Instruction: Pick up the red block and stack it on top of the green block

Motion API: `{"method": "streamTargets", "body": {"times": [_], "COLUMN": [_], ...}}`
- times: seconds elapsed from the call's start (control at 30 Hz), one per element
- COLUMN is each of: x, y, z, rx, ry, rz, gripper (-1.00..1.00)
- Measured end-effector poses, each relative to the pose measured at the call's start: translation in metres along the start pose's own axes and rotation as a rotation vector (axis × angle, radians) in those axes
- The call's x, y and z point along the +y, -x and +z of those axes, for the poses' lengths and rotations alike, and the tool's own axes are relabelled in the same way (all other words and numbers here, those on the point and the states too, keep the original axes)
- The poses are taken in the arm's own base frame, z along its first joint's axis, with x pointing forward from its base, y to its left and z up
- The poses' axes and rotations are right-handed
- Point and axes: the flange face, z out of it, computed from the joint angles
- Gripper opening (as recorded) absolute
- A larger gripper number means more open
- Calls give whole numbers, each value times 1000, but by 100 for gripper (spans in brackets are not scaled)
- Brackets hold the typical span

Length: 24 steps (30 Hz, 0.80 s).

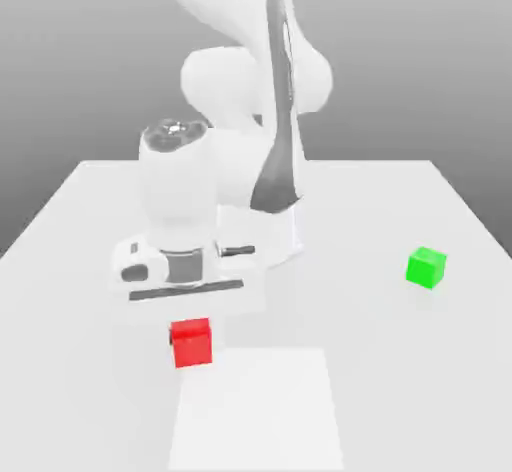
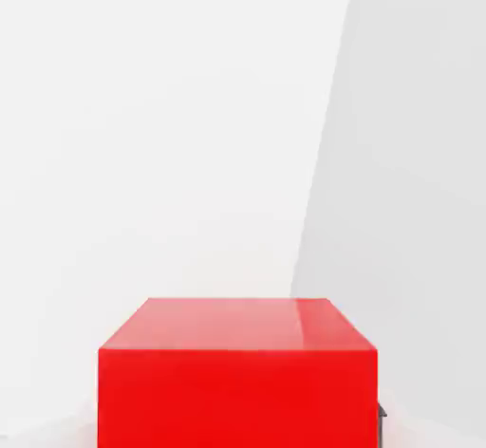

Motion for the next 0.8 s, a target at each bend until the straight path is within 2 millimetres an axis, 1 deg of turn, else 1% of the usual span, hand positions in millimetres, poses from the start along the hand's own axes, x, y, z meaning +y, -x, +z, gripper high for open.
{"method": "streamTargets", "body": {"times": [0.1,0.2,0.27,0.33,0.43,0.53,0.6,0.7,0.8], "x": [-48,-98,-130,-157,-189,-209,-215,-215,-203], "y": [23,59,89,123,179,239,281,342,402], "z": [-13,-21,-26,-31,-36,-40,-42,-44,-45], "rx": [0,-2,-4,-6,-8,-10,-10,-8,-3], "ry": [-9,-19,-24,-27,-29,-27,-23,-15,-4], "rz": [-128,-271,-377,-483,-642,-801,-907,-1065,-1224], "gripper": [-100,-100,-100,-100,-100,-100,-100,-100,-100]}}
